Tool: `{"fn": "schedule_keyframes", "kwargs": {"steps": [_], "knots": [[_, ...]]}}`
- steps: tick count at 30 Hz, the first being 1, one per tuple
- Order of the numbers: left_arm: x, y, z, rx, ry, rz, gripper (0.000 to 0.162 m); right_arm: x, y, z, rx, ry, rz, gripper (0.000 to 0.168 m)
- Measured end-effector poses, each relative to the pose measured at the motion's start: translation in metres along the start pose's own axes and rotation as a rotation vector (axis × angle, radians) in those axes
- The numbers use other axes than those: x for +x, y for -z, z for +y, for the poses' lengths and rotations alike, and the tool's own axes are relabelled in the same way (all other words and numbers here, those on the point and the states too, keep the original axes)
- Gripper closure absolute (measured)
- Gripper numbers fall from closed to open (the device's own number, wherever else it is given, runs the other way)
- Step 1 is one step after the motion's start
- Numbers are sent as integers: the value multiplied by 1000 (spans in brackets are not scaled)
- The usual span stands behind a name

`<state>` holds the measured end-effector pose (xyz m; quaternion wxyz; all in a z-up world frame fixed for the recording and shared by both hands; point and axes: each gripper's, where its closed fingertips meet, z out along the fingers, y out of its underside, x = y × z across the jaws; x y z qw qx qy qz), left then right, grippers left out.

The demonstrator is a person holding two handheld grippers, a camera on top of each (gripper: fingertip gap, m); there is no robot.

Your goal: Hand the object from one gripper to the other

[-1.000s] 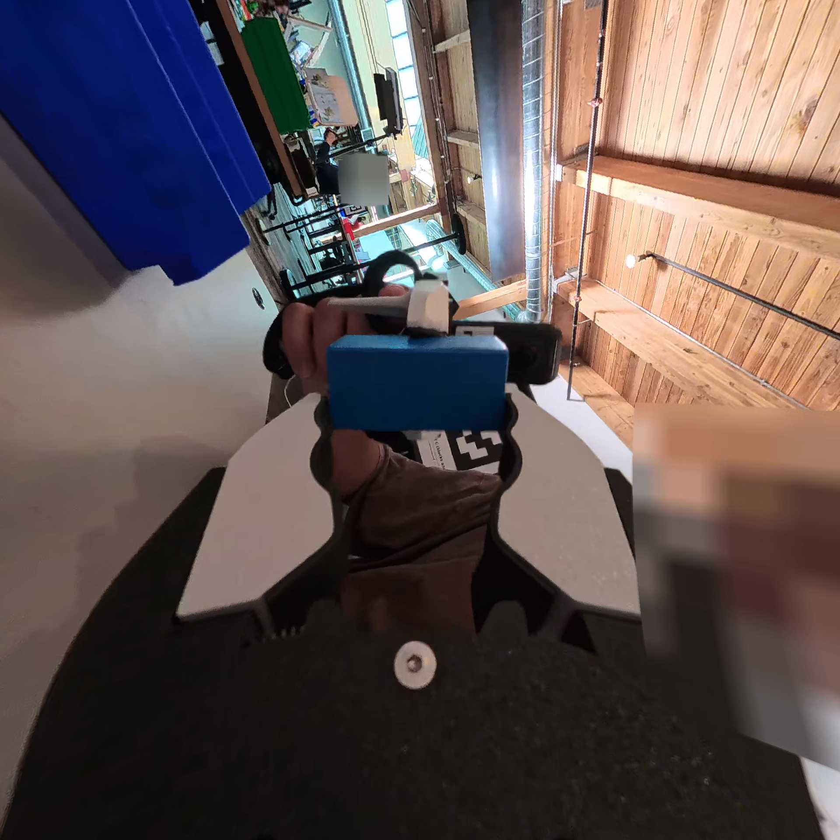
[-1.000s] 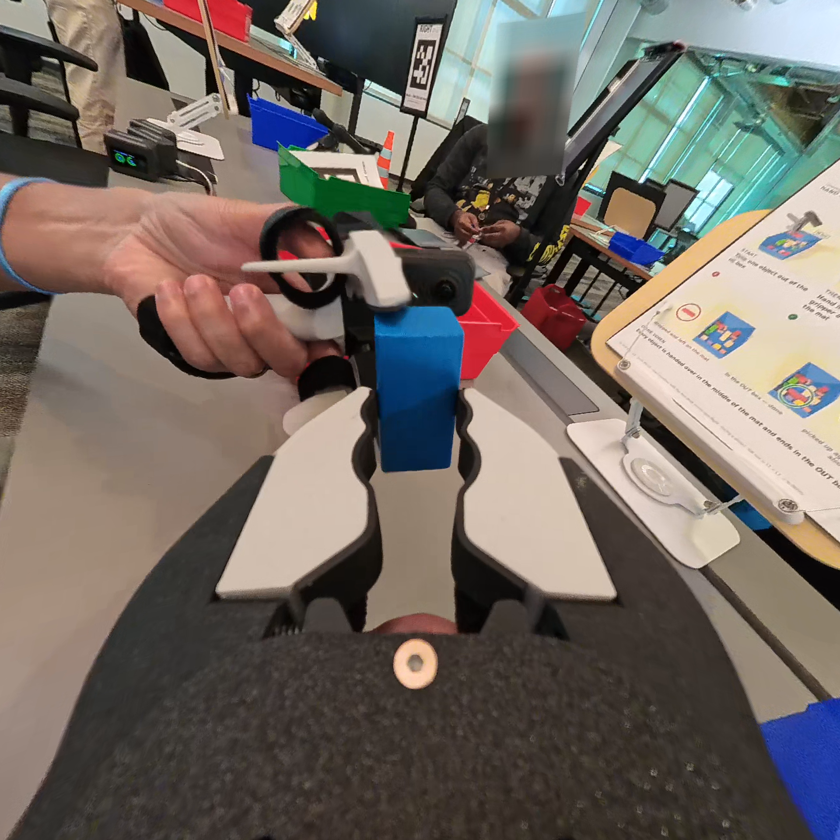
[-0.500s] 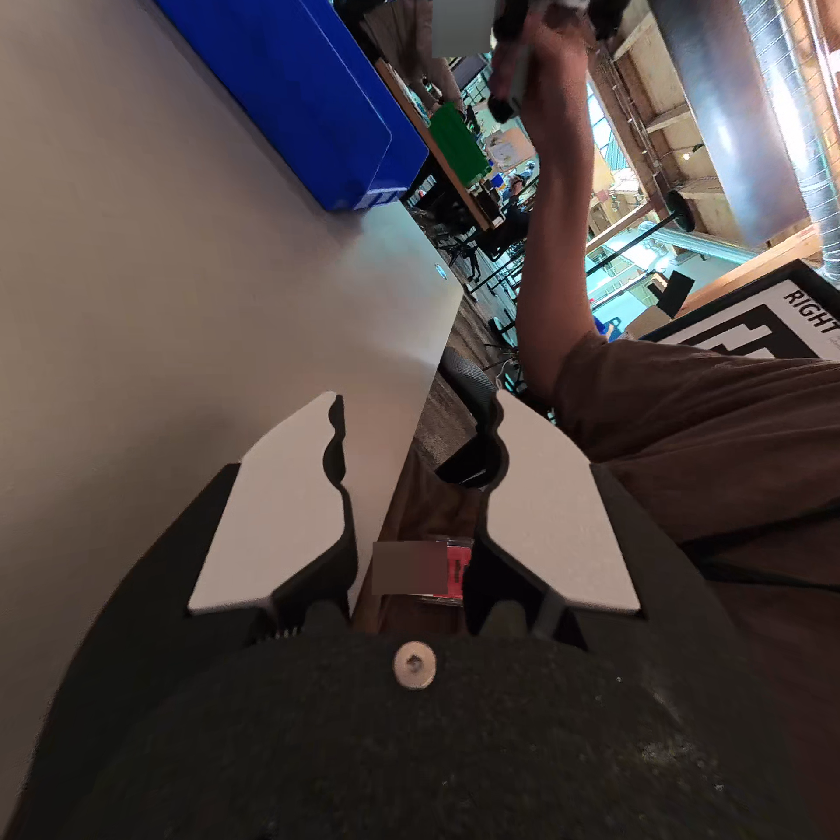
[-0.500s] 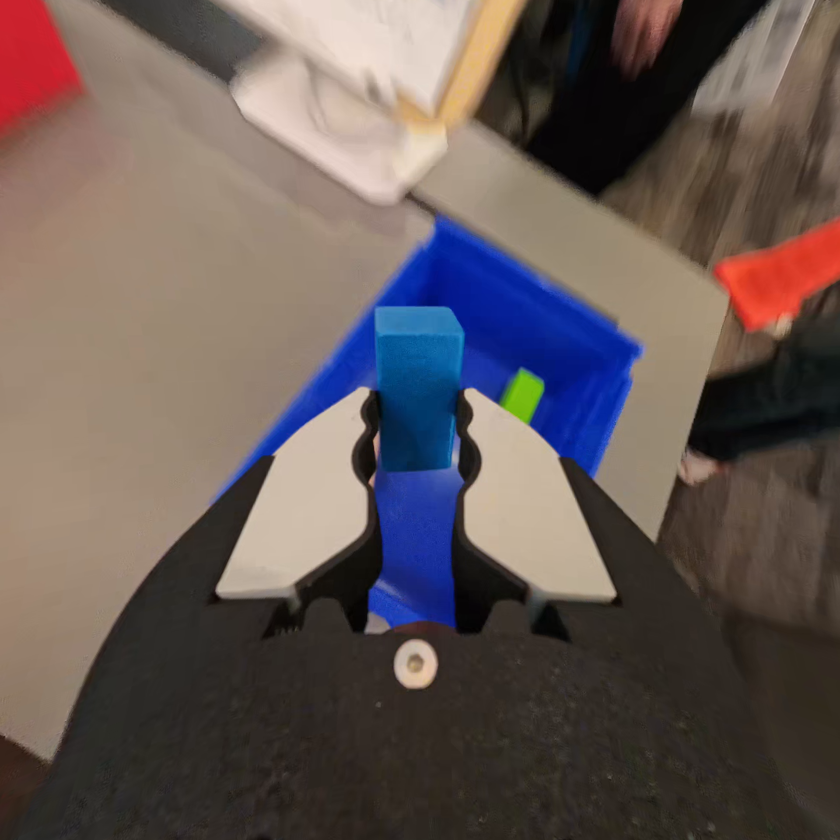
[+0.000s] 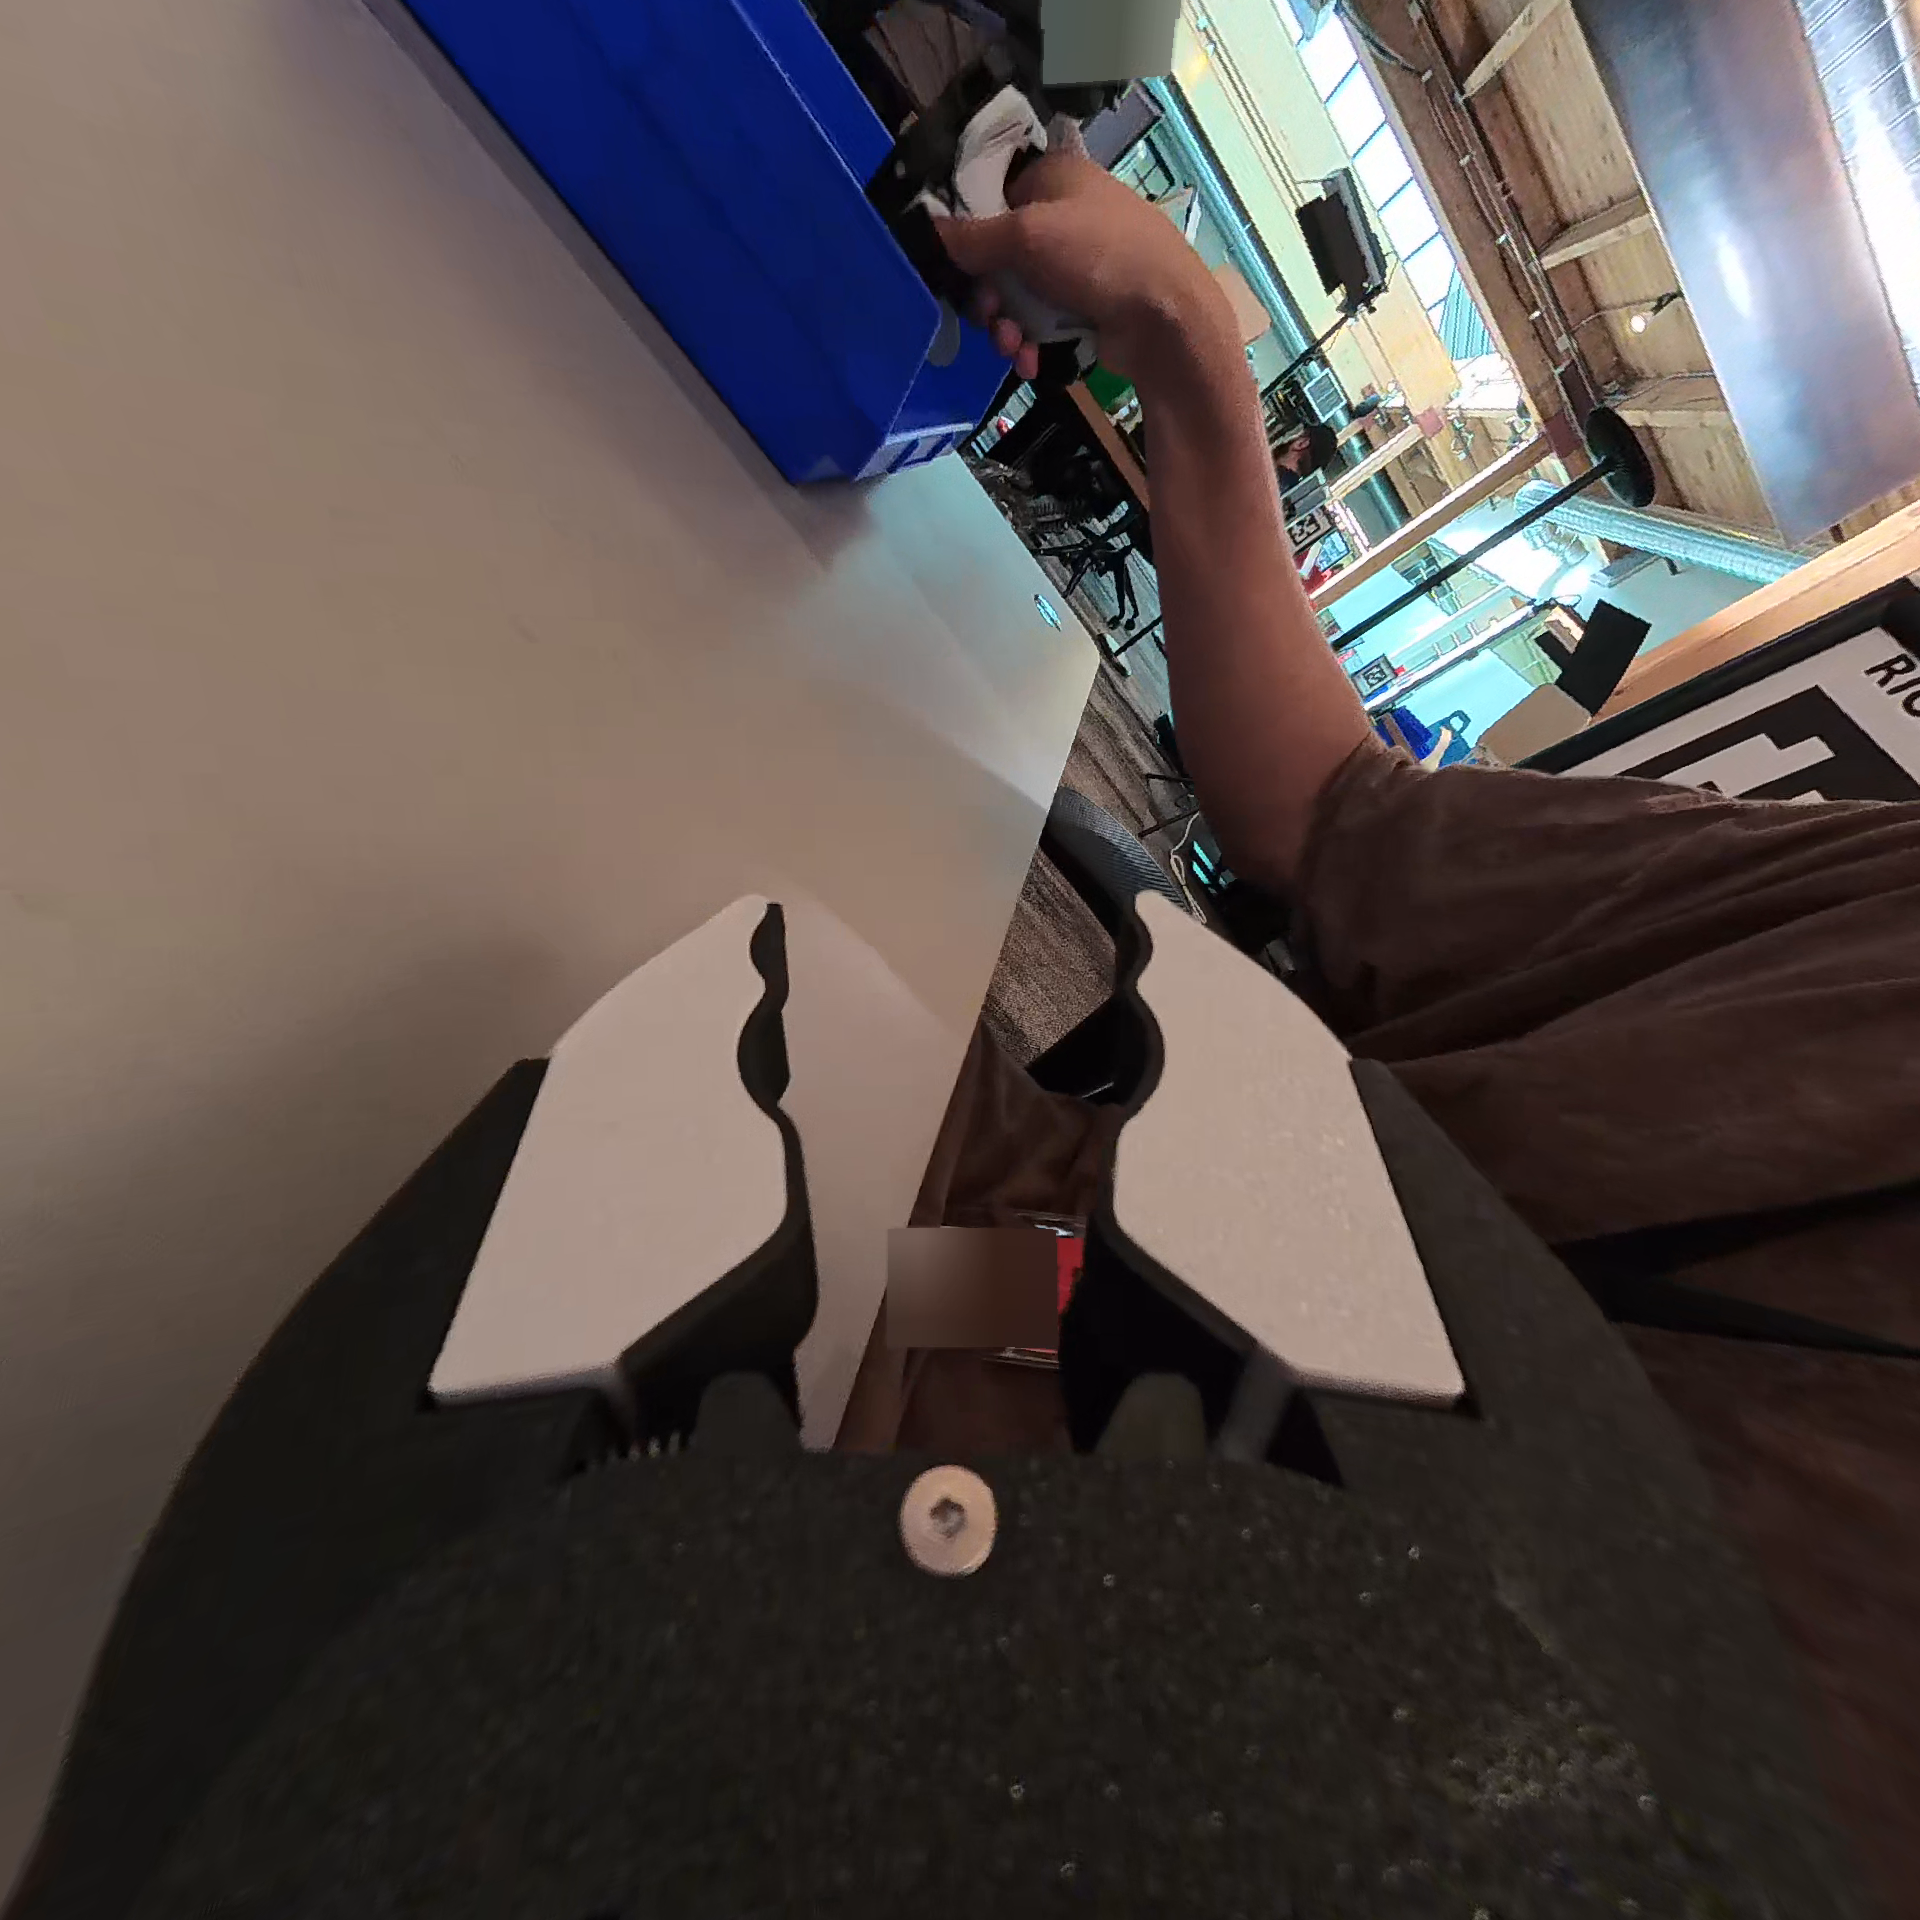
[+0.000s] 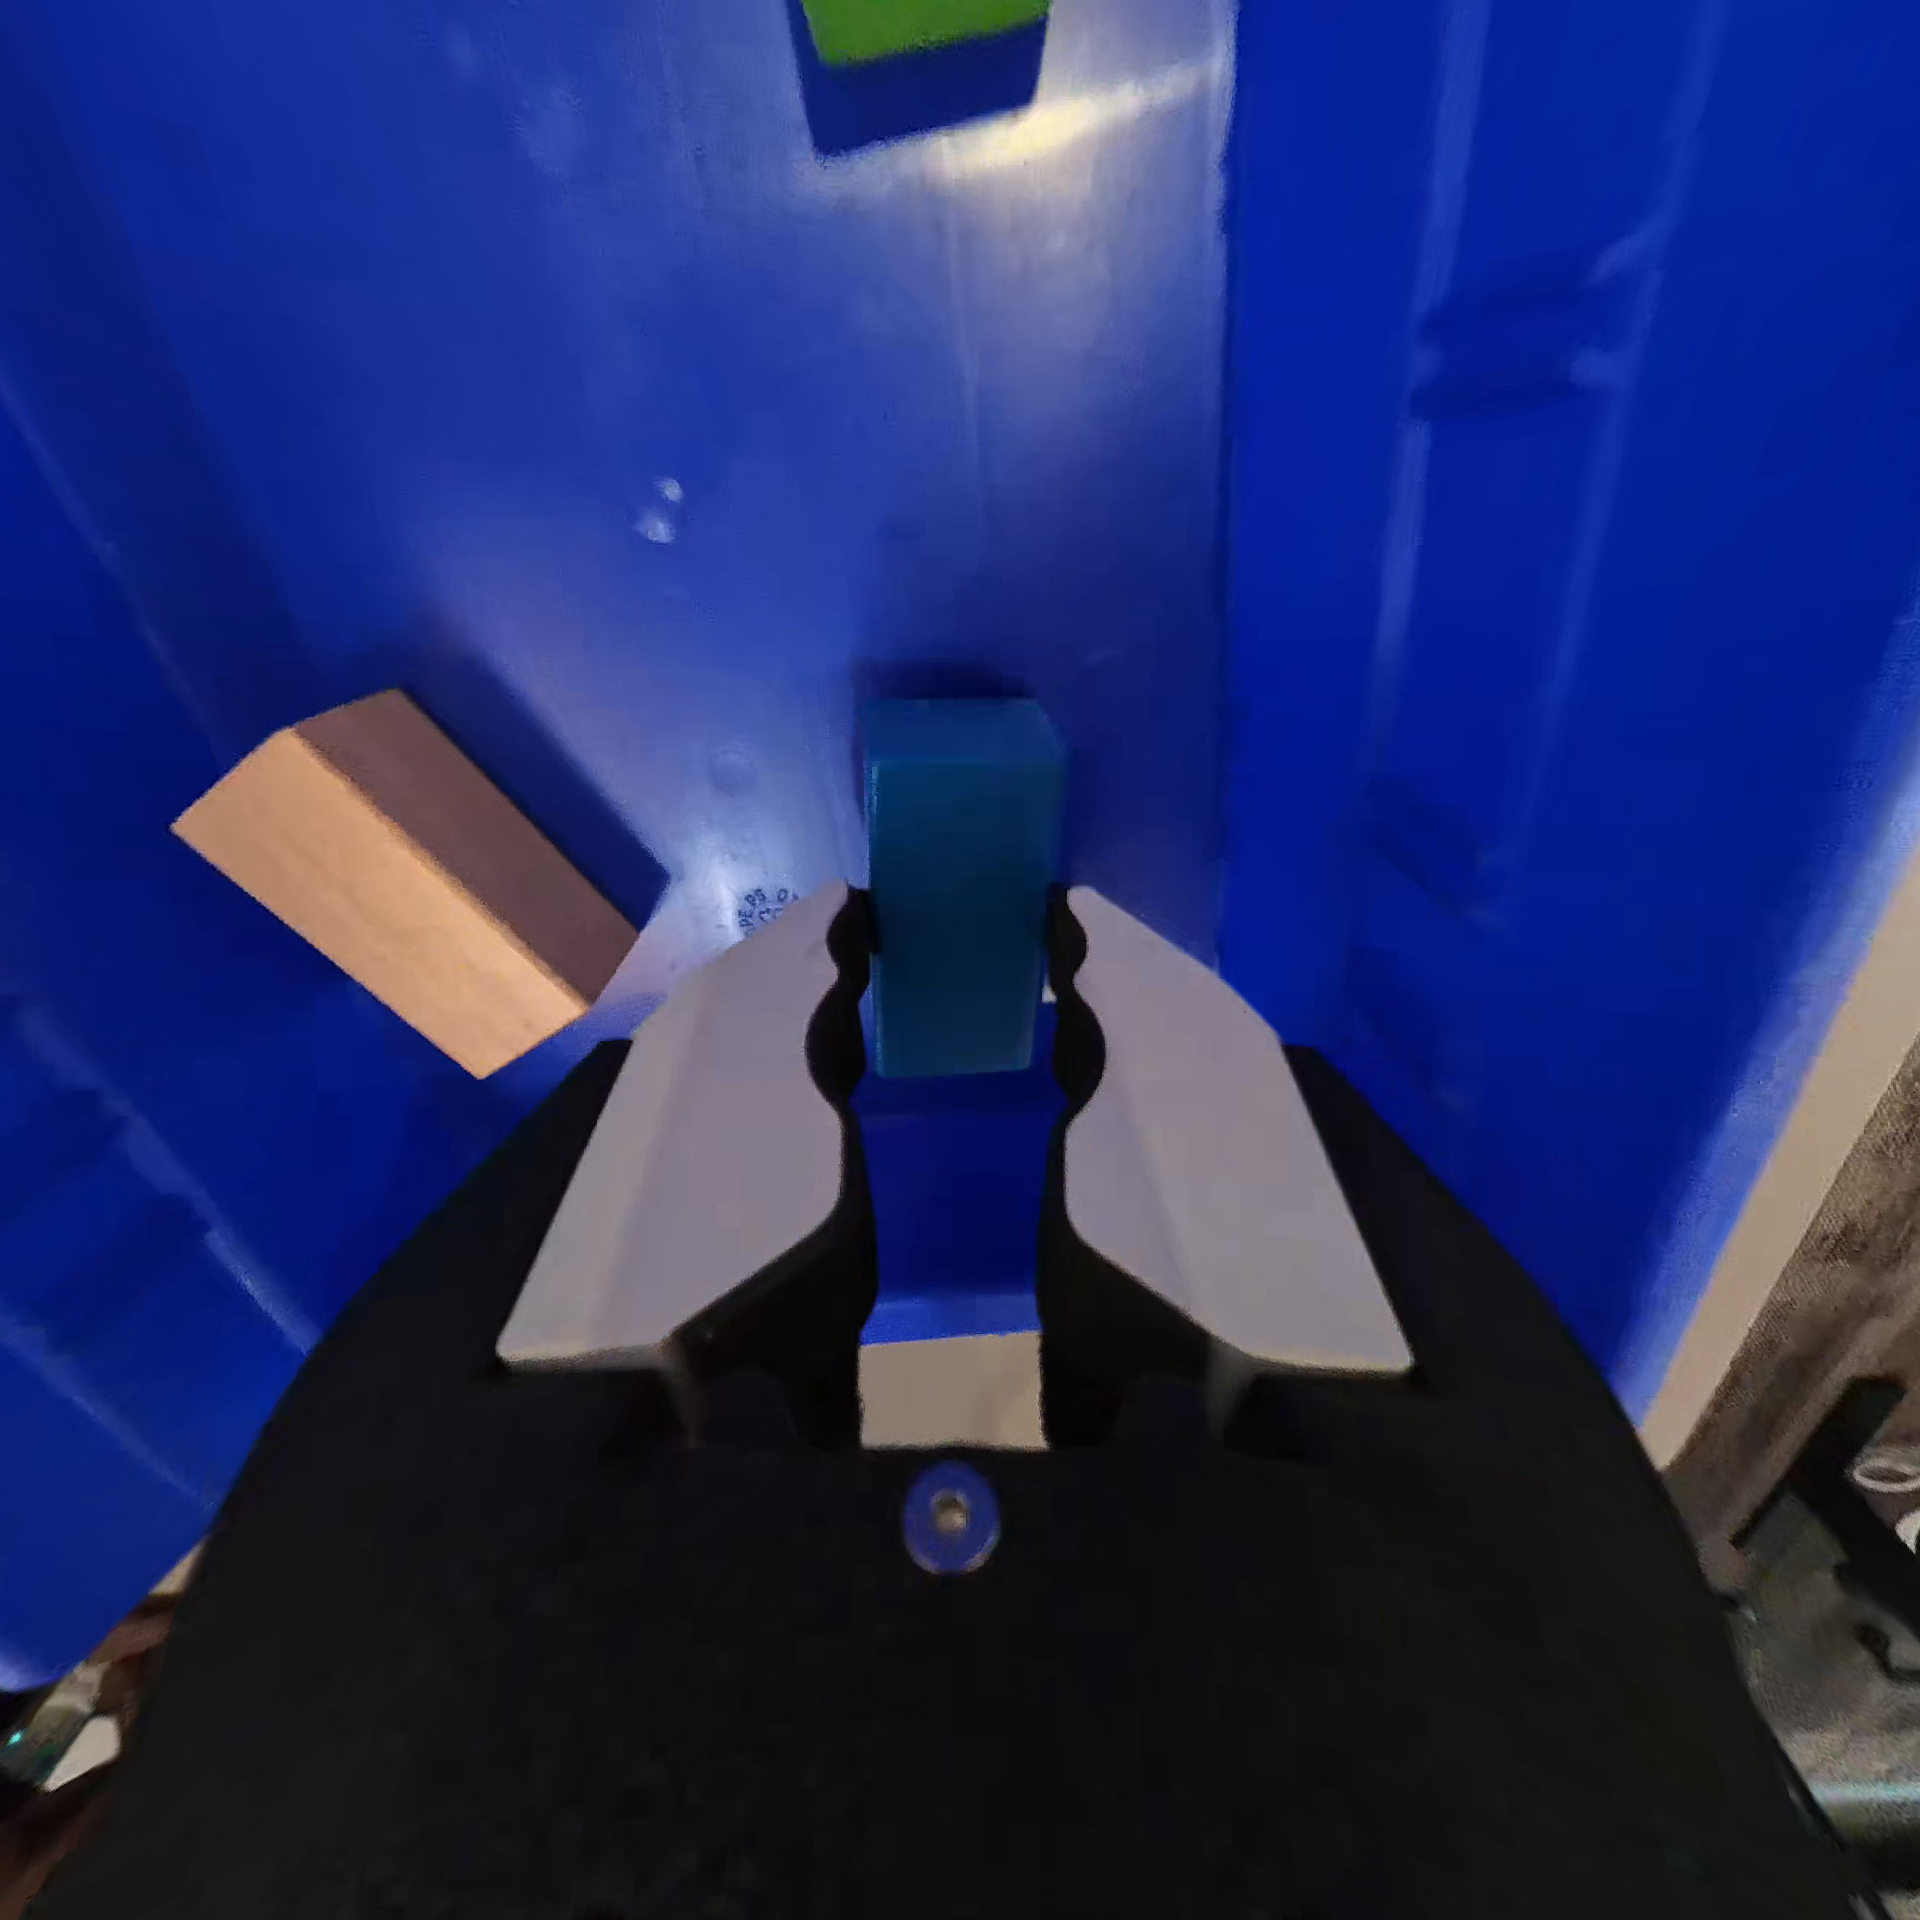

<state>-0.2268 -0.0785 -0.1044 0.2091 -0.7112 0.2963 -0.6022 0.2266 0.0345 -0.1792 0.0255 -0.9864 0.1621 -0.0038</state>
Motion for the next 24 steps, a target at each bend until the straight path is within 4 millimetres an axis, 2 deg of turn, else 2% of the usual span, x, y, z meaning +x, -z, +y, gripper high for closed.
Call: {"fn": "schedule_keyframes", "kwargs": {"steps": [6,10,12,14,15,17,19,20,22,24], "knots": [[2,1,3,-2,61,45,101,8,-2,6,-35,-40,64,135],[3,-1,9,-49,27,19,104,8,-1,7,-43,-5,70,131],[3,-1,10,-56,-5,-3,105,9,15,5,8,36,86,110],[2,0,11,-60,-38,-32,104,0,54,0,158,47,45,105],[1,0,10,-61,-55,-46,102,-11,81,-5,273,69,-7,105],[1,2,9,-60,-93,-67,99,-45,141,-9,545,180,-150,105],[0,4,7,-58,-138,-96,98,-85,190,2,819,343,-282,103],[-2,5,6,-62,-164,-117,98,-104,205,13,948,430,-334,102],[-8,8,5,-70,-230,-184,97,-142,219,44,1192,629,-403,98],[-15,11,4,-77,-300,-263,96,-172,206,79,1290,753,-433,100]]}}
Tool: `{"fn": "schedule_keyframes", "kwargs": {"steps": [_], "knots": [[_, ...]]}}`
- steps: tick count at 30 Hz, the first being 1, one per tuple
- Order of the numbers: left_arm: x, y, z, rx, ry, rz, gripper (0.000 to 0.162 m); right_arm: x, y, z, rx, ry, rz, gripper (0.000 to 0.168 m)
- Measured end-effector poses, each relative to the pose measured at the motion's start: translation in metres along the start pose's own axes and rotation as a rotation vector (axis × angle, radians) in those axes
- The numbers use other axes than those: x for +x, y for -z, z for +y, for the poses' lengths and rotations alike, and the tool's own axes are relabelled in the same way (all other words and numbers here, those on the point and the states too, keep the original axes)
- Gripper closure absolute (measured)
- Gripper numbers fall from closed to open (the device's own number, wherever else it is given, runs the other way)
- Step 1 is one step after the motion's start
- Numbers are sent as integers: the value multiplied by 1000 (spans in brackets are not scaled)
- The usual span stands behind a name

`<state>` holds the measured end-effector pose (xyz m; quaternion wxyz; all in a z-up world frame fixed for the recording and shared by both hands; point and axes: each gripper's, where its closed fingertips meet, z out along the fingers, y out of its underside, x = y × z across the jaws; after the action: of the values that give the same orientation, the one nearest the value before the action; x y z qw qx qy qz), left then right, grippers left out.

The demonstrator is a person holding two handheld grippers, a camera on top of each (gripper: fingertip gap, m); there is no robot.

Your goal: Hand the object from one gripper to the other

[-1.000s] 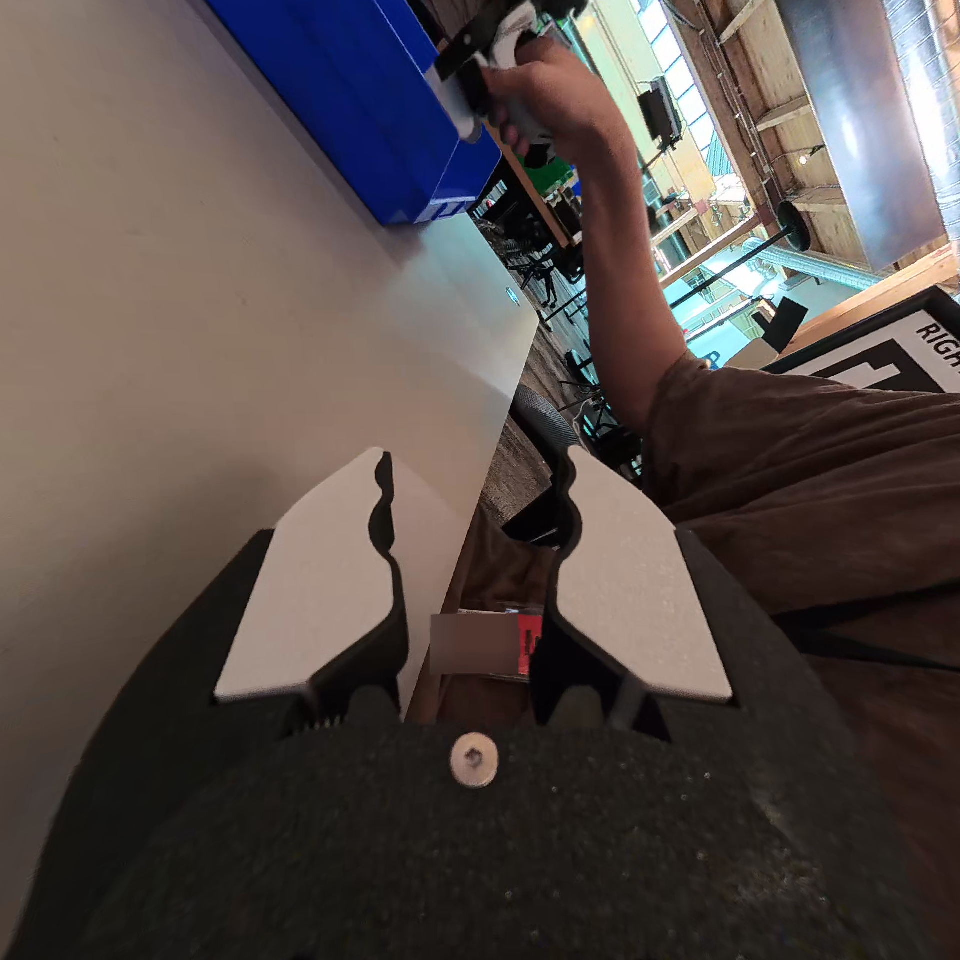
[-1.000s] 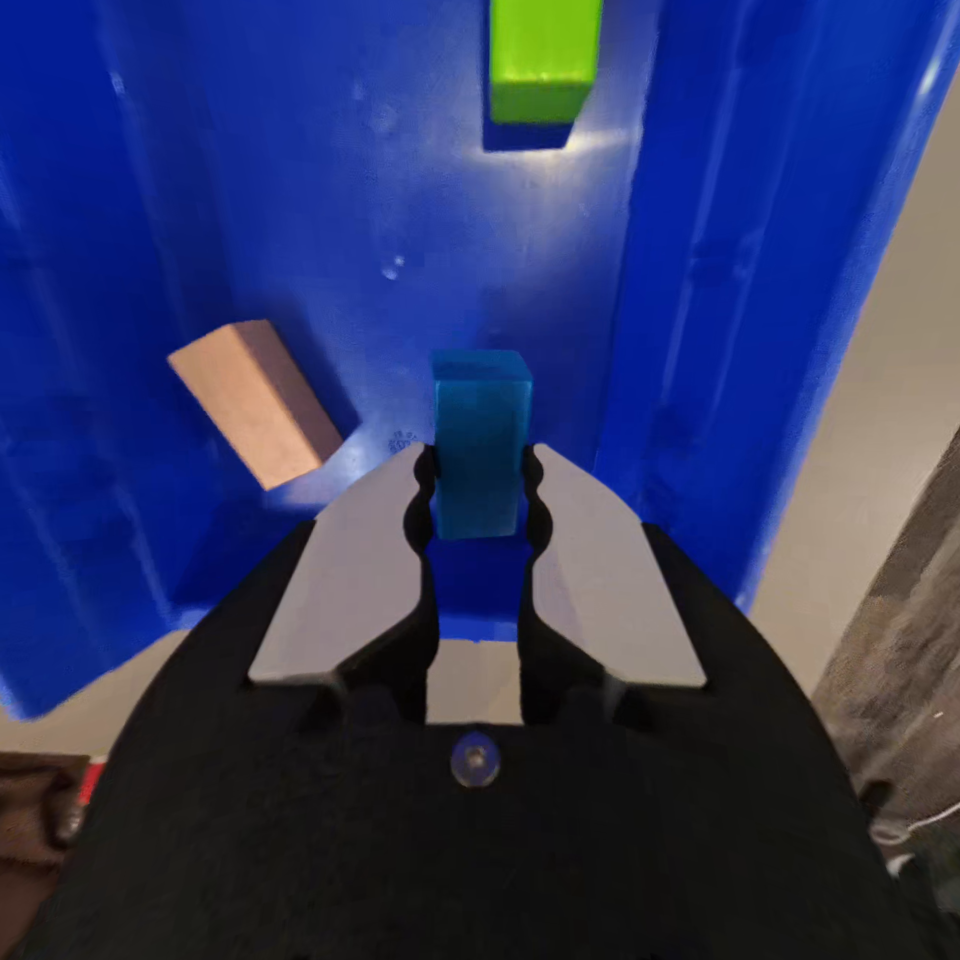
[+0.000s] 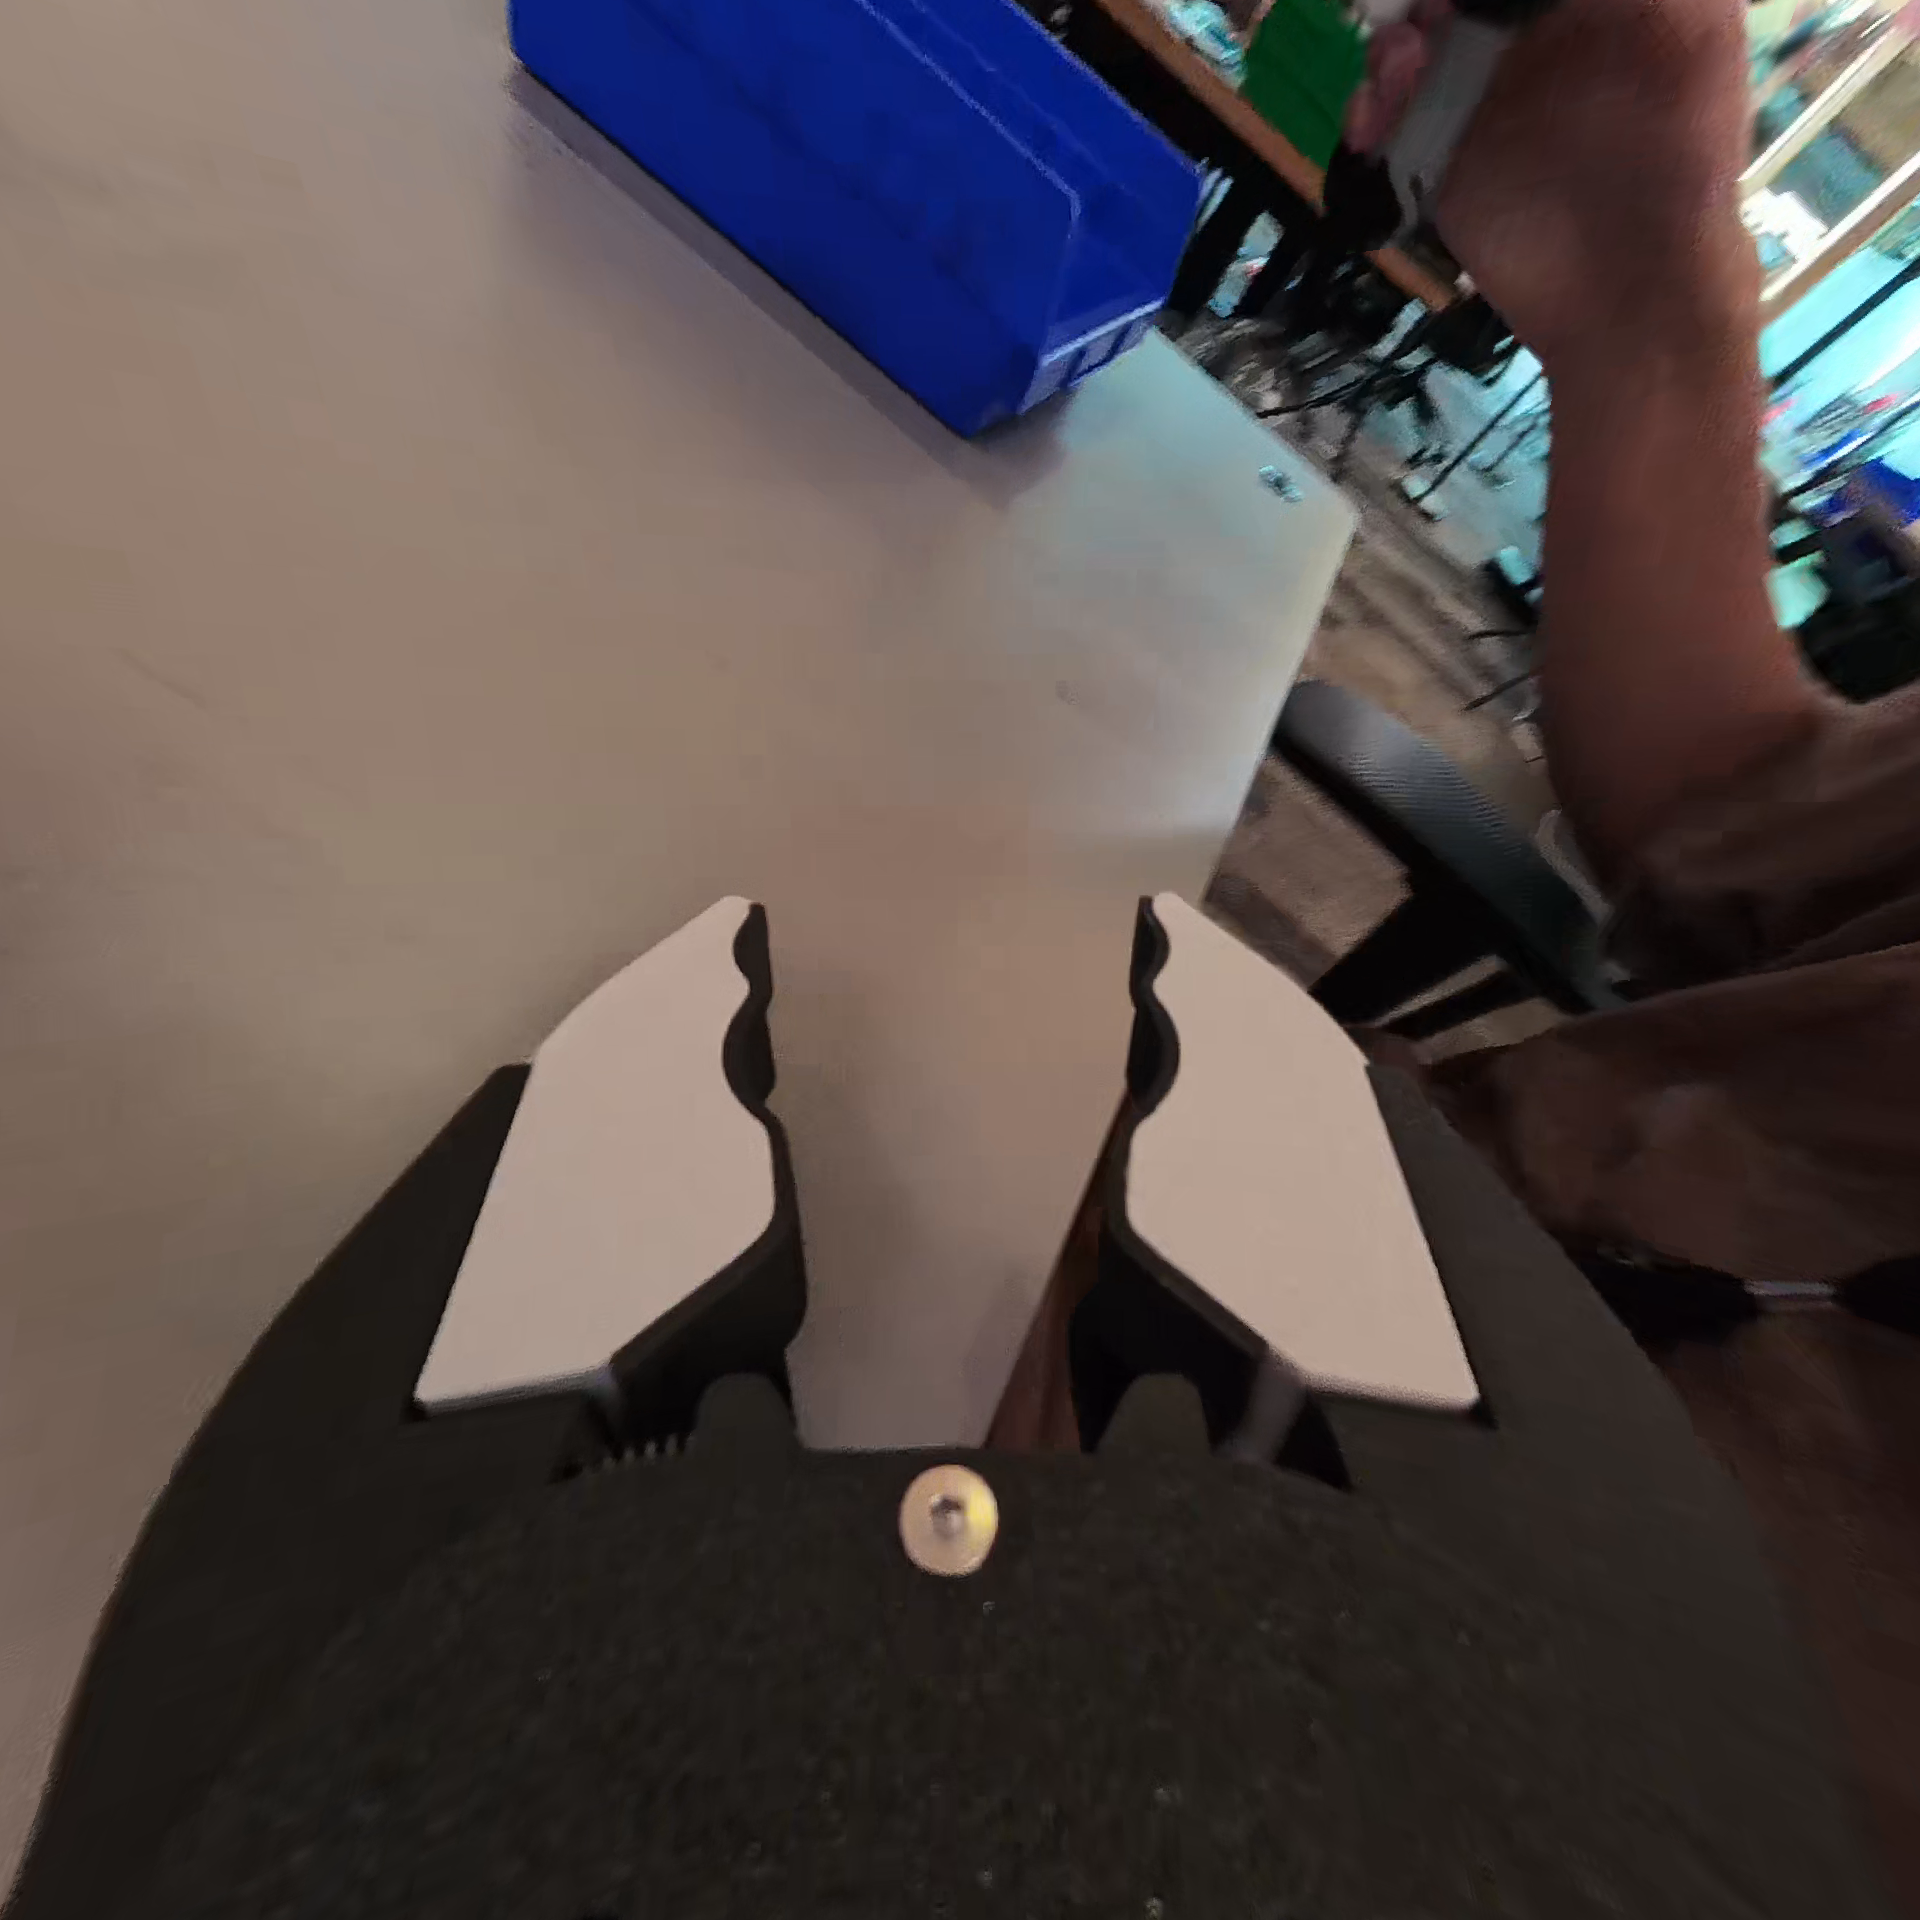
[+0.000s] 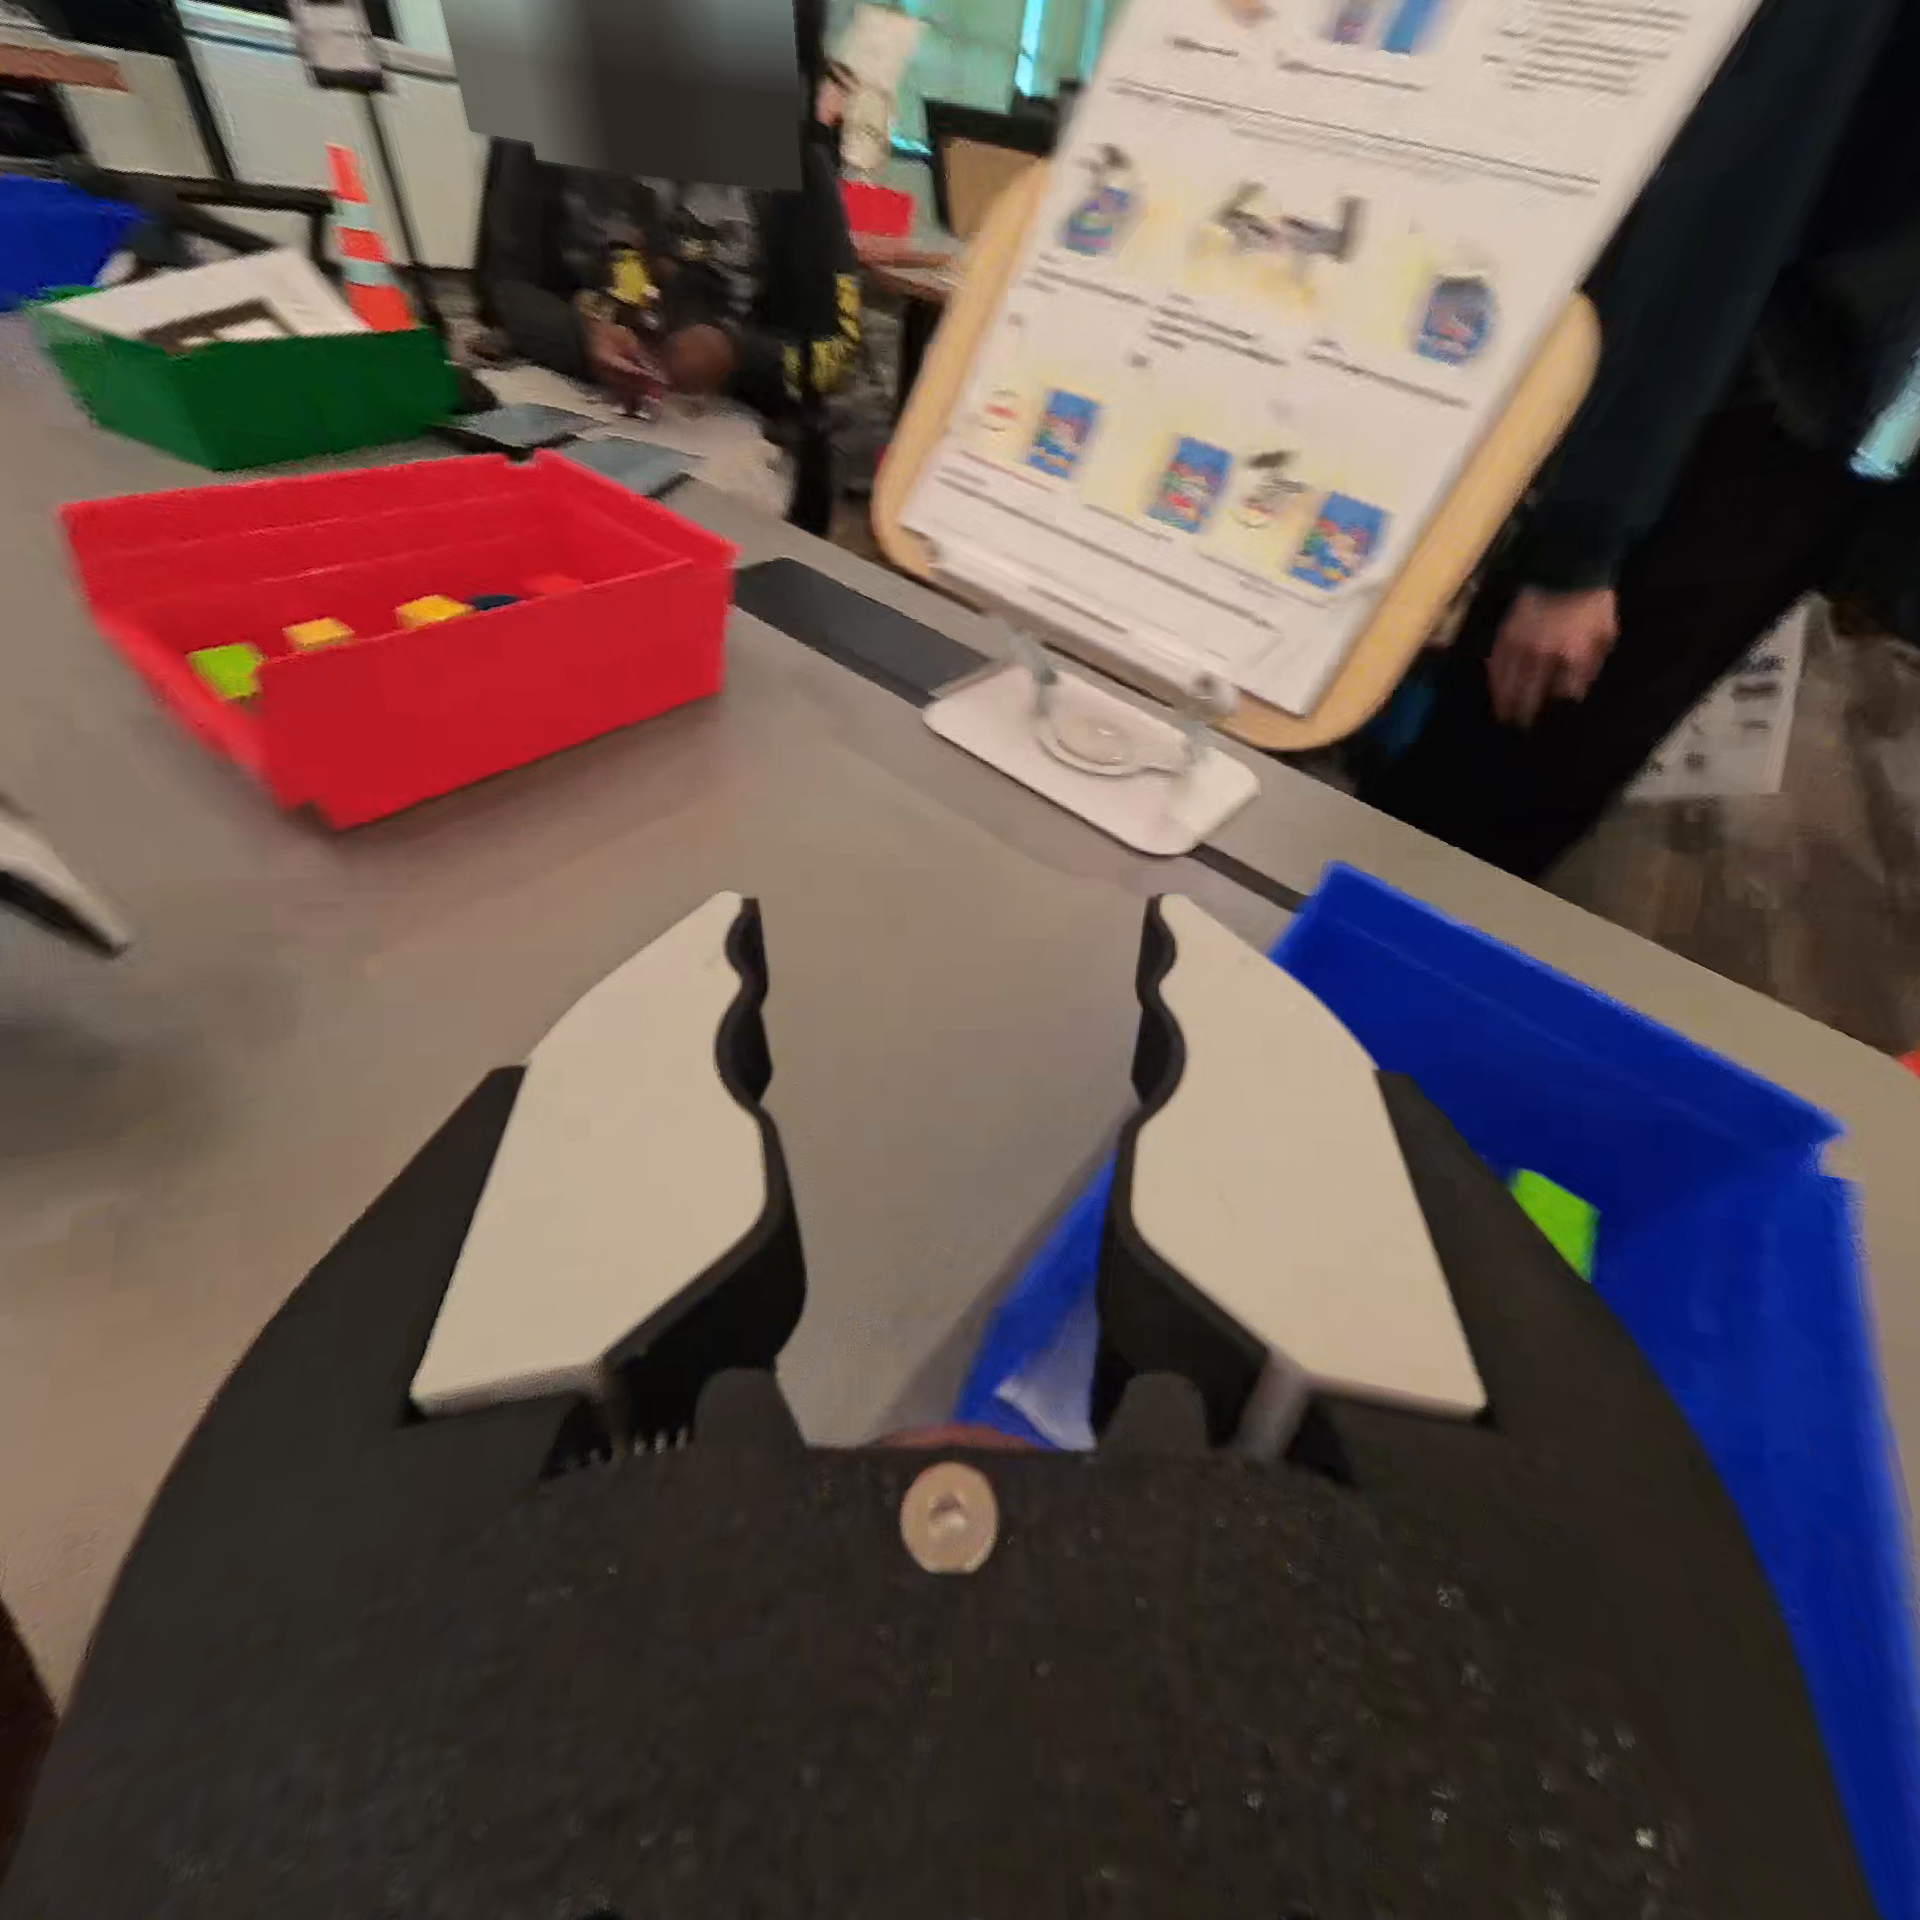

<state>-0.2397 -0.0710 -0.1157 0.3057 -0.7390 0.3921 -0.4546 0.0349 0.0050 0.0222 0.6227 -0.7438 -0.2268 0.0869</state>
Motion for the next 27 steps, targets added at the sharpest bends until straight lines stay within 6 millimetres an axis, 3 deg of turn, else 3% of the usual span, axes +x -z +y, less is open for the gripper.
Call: {"fn": "schedule_keyframes", "kwargs": {"steps": [4,7,10,13,16,18,22,25,27], "knots": [[-1,-1,3,-18,-25,-32,96,-98,-8,44,57,-91,-232,100],[-12,3,5,-47,-82,-108,95,-134,-12,66,101,-217,-340,100],[-25,23,-8,-43,-136,-177,95,-140,-12,80,73,-234,-339,100],[-51,64,-33,-73,-209,-261,102,-137,-12,86,76,-217,-339,101],[-101,107,-60,-200,-327,-416,108,-138,-14,95,42,-255,-359,102],[-145,124,-72,-305,-389,-522,111,-140,-14,96,35,-263,-369,102],[-219,123,-55,-597,-394,-536,110,-146,-13,98,17,-252,-394,103],[-252,115,-39,-751,-335,-509,114,-149,-14,105,-23,-223,-388,103],[-262,107,-35,-793,-316,-478,114,-151,-15,108,-34,-212,-390,103]]}}
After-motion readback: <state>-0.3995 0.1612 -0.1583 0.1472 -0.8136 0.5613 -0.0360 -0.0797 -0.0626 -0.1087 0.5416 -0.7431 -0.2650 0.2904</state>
